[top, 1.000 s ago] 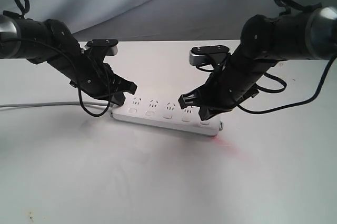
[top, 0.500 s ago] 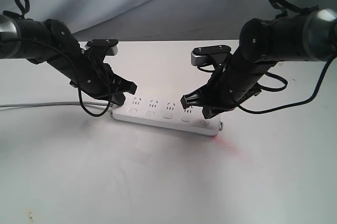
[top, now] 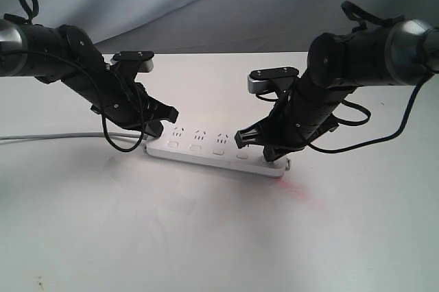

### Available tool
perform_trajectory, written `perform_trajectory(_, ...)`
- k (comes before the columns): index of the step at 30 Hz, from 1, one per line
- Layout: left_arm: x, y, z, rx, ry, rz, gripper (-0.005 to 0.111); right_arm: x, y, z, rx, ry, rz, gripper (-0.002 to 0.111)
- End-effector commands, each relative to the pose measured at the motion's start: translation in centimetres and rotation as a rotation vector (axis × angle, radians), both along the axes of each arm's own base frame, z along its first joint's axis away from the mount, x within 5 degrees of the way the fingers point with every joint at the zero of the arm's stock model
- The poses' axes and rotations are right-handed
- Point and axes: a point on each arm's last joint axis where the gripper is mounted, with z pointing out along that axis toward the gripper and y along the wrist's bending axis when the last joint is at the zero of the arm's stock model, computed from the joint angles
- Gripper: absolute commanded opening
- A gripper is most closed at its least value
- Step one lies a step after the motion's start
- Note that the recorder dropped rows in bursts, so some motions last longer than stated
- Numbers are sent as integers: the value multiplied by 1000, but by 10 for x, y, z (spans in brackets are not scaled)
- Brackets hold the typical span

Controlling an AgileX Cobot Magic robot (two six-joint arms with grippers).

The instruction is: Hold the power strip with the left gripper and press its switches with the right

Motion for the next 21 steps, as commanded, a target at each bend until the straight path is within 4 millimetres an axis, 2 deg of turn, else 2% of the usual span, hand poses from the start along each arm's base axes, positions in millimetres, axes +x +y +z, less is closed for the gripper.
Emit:
perform_trajectory(1, 1, 0, 1, -8, 1, 5, 0, 0, 0, 0, 0, -9, 0, 0)
perform_trajectory(14, 1, 0, 1, -7, -1, 5, 0, 1, 0, 0, 5, -19, -2, 0)
perform_trajectory(21, 1, 0, 1, -8, 1, 4, 0, 0, 0, -27, -38, 52, 1, 0)
